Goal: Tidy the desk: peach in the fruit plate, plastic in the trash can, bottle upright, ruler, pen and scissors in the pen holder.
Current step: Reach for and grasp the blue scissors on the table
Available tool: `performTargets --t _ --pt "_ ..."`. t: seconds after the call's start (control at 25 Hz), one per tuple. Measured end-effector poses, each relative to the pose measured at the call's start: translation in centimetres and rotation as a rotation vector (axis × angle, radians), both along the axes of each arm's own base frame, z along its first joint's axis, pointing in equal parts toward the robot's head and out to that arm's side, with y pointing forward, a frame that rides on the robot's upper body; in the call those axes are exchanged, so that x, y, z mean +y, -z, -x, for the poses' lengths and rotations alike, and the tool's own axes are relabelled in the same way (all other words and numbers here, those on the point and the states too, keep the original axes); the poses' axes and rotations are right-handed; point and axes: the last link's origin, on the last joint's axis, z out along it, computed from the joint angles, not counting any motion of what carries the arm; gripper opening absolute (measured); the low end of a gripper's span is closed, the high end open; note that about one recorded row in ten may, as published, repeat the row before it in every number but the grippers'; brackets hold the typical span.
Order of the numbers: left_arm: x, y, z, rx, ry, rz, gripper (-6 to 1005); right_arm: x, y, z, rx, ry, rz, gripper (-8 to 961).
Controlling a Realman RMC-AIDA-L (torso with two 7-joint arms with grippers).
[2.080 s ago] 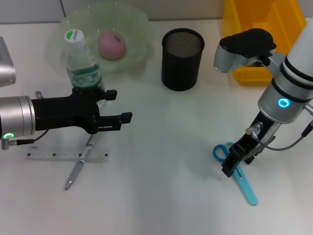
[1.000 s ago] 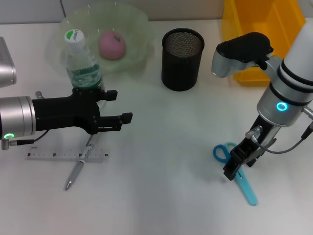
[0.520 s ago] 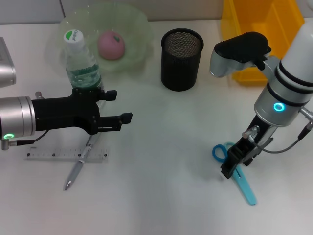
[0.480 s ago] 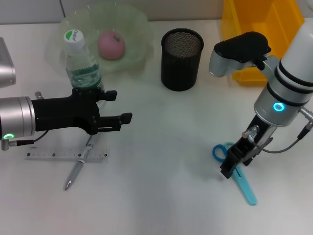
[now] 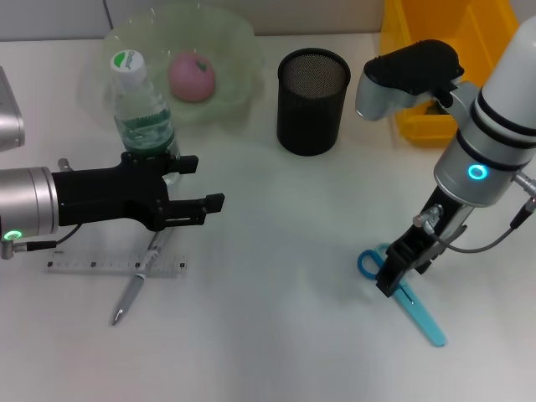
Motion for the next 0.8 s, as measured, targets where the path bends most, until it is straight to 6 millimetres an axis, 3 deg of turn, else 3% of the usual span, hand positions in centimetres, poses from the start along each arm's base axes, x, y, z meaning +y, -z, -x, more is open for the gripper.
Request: performTargets --t 0.8 --pt "-0.15 0.17 0.21 -0.005 0.012 -0.007 775 -0.1 0.27 -0.23 -0.004 -0.028 -0.051 678"
